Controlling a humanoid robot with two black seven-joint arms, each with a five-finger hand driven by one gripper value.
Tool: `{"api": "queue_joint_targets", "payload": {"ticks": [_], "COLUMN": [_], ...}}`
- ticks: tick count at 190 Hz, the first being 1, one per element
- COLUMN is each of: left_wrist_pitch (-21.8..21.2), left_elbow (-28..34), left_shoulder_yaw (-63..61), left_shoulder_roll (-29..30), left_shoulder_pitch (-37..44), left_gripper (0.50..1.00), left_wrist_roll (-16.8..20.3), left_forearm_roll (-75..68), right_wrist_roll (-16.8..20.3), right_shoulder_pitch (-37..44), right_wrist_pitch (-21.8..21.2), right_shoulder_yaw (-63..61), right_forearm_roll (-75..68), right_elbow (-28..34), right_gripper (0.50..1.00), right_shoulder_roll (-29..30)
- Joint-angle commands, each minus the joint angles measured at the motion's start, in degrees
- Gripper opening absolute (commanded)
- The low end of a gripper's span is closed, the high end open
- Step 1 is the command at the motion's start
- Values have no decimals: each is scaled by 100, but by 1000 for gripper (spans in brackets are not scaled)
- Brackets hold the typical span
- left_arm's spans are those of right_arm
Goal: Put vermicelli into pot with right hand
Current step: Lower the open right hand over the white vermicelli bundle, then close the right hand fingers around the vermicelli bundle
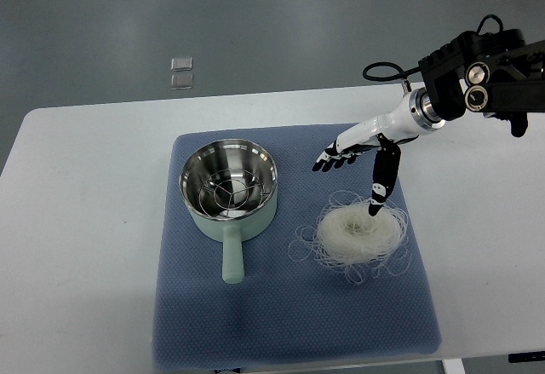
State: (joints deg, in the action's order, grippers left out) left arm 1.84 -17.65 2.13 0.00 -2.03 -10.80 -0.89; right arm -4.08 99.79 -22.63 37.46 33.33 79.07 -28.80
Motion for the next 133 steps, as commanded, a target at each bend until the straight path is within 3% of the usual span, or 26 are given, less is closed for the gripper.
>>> {"api": "queue_joint_targets", "payload": {"ticks": [1, 61, 133], "left_wrist_pitch": [-9, -9, -9], "left_elbow": [16, 43, 122], "left_shoulder_yaw": [16, 33, 16], "left_shoulder_roll": [0, 0, 0], "left_shoulder_pitch": [0, 0, 0], "left_gripper": [1000, 1000, 1000], "left_wrist_roll": [-1, -1, -1], "left_forearm_roll": [10, 18, 10], "right_wrist_roll": [-5, -14, -67], "right_shoulder_pitch": [-197, -882, -1375], "right_wrist_pitch": [101, 725, 699], "right_shoulder_yaw": [-10, -19, -204], "right_forearm_roll": [-2, 69, 306], "right_elbow": [3, -6, 3], "right_gripper": [987, 987, 987], "right_shoulder_roll": [-29, -64, -231]}}
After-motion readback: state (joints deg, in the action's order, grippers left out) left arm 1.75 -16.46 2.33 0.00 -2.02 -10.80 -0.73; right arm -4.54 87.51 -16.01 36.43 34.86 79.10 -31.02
